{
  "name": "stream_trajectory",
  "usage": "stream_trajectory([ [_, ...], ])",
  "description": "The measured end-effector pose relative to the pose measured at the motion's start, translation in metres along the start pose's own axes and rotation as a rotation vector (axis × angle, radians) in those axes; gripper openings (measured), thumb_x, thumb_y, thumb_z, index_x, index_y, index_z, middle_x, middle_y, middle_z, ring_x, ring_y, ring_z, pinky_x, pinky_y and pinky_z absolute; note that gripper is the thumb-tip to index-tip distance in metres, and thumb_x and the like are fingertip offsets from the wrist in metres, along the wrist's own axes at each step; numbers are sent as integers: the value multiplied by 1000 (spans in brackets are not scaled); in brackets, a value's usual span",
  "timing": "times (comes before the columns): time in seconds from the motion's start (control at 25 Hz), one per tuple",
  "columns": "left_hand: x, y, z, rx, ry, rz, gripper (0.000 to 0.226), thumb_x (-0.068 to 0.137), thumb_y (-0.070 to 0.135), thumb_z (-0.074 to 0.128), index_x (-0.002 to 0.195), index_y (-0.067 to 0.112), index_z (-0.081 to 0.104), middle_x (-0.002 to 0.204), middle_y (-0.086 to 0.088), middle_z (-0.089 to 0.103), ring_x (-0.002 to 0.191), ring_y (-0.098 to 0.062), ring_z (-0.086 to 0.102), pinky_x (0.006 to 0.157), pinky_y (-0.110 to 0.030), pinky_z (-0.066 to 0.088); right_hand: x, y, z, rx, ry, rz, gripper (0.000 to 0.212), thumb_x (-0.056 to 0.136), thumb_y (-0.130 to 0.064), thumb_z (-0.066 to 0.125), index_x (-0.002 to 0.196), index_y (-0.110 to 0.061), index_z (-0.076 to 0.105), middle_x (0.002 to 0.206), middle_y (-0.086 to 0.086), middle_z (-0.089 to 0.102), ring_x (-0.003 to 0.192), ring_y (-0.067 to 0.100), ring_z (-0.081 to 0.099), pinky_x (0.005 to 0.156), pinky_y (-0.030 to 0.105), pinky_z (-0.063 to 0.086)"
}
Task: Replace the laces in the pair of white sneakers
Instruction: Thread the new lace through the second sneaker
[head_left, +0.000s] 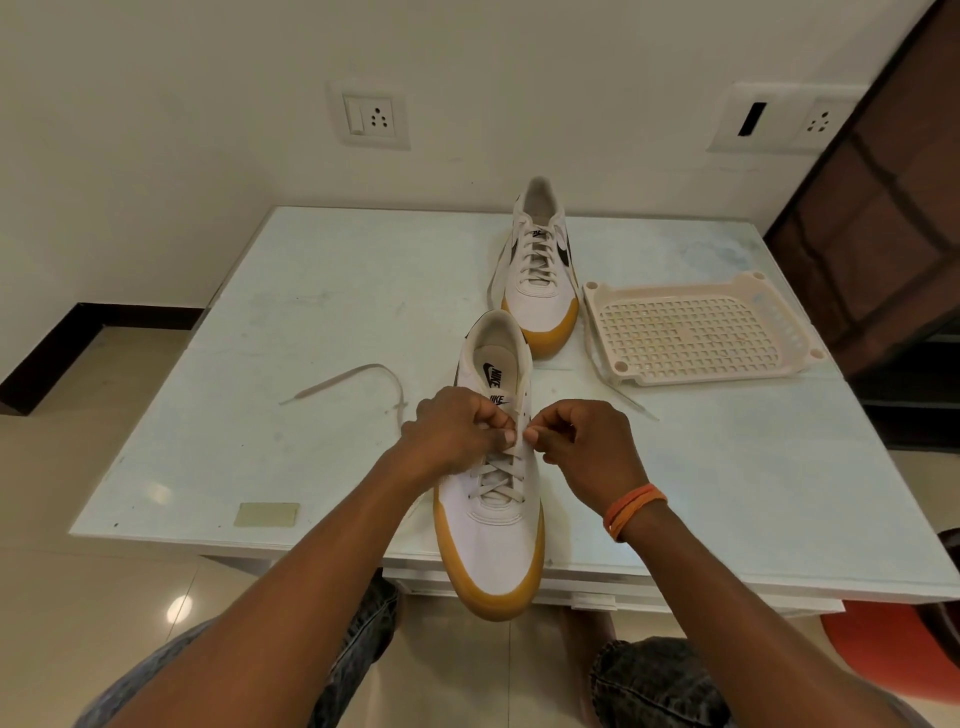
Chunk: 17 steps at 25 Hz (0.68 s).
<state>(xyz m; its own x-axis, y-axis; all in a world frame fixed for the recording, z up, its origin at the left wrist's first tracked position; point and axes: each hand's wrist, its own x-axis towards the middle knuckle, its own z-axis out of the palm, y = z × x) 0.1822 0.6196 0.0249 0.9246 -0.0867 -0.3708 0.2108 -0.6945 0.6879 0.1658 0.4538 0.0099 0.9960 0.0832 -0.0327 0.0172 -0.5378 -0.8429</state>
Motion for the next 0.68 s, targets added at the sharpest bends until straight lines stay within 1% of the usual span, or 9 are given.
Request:
stream_trajectory([
  [0.08, -1, 0, -6, 163, 30, -15, 17, 78, 46, 76, 64, 45, 66, 100, 10, 67, 105, -21, 52, 93, -44, 39, 3, -1, -11, 45, -7, 47, 11, 87, -6, 65, 77, -9, 66, 75, 3, 67, 73, 20, 68, 72, 37, 59],
  [0.16, -3, 2, -11, 257, 43, -27, 16, 79, 48, 74, 67, 43, 63, 105, 9, 62, 108, -22, 45, 90, -41, 30, 10, 1, -38, 242, 70, 153, 13, 91, -1, 58, 79, -5, 61, 82, 10, 64, 72, 25, 70, 66, 36, 60],
  [0.24, -4, 5, -11, 292, 22, -13, 13, 81, 46, 73, 73, 41, 64, 111, 6, 61, 111, -23, 43, 91, -42, 27, 18, 11, -72, 421, 256, 245, 12, 94, 1, 52, 84, -1, 58, 86, 15, 61, 69, 28, 68, 60, 35, 61],
  [0.32, -5, 5, -12, 277, 2, -11, 12, 81, 44, 73, 74, 40, 65, 112, 7, 62, 113, -24, 46, 95, -43, 29, 22, 22, -94, 499, 448, 314, 8, 95, 2, 48, 94, 2, 56, 93, 21, 59, 68, 29, 66, 52, 31, 59],
  [0.36, -3, 4, -12, 243, -15, -14, 13, 81, 43, 74, 72, 39, 65, 110, 8, 64, 113, -24, 48, 99, -45, 31, 22, 26, -96, 513, 482, 345, 8, 95, 2, 49, 96, 1, 56, 95, 22, 58, 68, 29, 66, 50, 30, 58],
  [0.44, 0, 0, -14, 162, -55, -19, 16, 78, 41, 77, 65, 42, 68, 103, 11, 67, 111, -25, 52, 102, -52, 36, 19, 24, -84, 539, 379, 397, 10, 94, -2, 53, 103, 1, 56, 95, 20, 60, 70, 28, 66, 52, 32, 58],
  [0.56, 1, -2, -11, 113, -67, -22, 21, 76, 39, 79, 60, 46, 68, 97, 11, 68, 107, -26, 54, 98, -54, 42, 9, 5, -49, 398, -20, 384, 32, 89, -21, 67, 118, -15, 55, 94, 11, 67, 76, 23, 70, 56, 33, 58],
  [0.64, 1, -1, -8, 122, -53, -13, 21, 77, 39, 78, 60, 46, 68, 96, 10, 68, 106, -26, 55, 96, -54, 44, 3, -2, -26, 238, -168, 275, 31, 84, -22, 74, 112, -19, 62, 87, 7, 70, 71, 16, 71, 55, 28, 57],
  [0.68, 1, -1, -7, 125, -48, -6, 20, 77, 39, 78, 60, 45, 68, 97, 10, 68, 106, -26, 55, 95, -54, 44, 0, -2, -18, 180, -150, 216, 26, 82, -20, 76, 106, -16, 66, 82, 6, 71, 67, 14, 70, 55, 27, 58],
])
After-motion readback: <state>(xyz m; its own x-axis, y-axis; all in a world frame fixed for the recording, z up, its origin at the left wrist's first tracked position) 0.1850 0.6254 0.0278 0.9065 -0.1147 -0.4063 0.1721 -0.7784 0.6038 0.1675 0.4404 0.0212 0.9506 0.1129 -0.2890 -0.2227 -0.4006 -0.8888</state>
